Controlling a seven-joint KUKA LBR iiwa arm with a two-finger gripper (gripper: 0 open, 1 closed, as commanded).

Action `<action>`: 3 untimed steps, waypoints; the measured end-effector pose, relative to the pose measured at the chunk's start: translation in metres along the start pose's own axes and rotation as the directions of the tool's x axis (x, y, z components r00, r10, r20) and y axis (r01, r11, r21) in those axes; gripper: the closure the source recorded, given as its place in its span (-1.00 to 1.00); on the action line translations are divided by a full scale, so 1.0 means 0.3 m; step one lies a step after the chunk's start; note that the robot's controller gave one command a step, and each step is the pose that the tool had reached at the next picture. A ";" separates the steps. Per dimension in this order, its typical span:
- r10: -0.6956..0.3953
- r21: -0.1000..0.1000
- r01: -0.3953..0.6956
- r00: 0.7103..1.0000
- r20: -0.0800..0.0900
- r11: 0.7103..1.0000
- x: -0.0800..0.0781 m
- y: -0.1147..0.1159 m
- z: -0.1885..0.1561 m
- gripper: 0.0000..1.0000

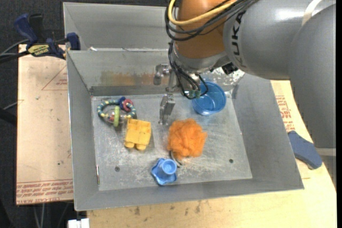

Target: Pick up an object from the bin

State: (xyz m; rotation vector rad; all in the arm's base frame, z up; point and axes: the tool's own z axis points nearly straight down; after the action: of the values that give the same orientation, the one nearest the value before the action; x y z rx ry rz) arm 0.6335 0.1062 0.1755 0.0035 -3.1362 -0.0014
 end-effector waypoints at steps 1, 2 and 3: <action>0.002 -0.001 -0.002 1.000 0.007 1.000 -0.006 -0.001 -0.013 -1.00; -0.045 0.001 0.045 0.999 0.016 0.999 0.022 0.109 0.113 -1.00; -0.229 -0.003 0.229 0.973 0.007 0.973 0.003 0.139 0.253 -1.00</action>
Offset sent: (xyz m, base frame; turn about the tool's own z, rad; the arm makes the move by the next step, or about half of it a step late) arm -0.0289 0.0938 -0.1055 -0.1275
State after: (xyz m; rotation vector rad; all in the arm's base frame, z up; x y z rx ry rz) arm 0.6320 0.1480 0.0997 0.3660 -3.1213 -0.0082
